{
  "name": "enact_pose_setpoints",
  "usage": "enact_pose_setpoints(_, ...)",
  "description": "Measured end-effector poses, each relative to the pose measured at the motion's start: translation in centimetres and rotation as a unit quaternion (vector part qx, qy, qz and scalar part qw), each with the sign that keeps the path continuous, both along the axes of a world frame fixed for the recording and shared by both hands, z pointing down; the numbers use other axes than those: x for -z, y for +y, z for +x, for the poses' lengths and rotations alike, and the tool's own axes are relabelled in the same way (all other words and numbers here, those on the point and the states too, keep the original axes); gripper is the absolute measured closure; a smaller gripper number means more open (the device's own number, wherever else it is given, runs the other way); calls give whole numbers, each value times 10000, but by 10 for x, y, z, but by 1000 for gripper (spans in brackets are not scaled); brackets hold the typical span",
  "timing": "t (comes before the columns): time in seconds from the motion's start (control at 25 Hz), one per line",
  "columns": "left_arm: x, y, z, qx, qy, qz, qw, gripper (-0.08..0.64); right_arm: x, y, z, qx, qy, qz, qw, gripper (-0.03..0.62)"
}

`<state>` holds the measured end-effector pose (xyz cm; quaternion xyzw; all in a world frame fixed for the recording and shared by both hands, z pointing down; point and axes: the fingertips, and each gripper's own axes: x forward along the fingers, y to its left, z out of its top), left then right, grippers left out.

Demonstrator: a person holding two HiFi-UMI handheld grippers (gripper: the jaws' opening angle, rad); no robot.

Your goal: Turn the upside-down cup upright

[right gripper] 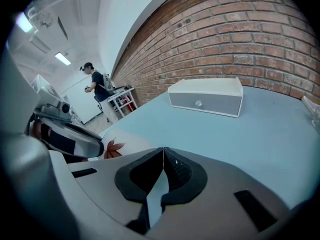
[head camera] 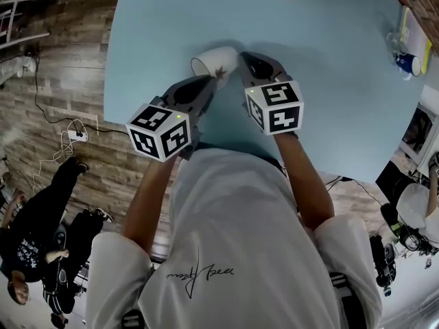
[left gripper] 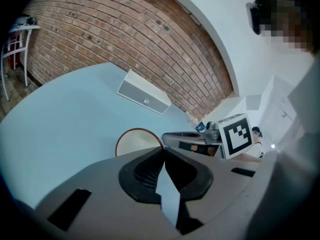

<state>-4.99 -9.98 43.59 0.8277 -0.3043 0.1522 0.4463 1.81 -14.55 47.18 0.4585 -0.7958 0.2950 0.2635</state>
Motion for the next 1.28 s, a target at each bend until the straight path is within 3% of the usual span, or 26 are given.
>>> enact_pose_setpoints(1.28,7,-6,21,-275,42,147,9995,535,-11,-1,14,-245,-54,-125,9996,572)
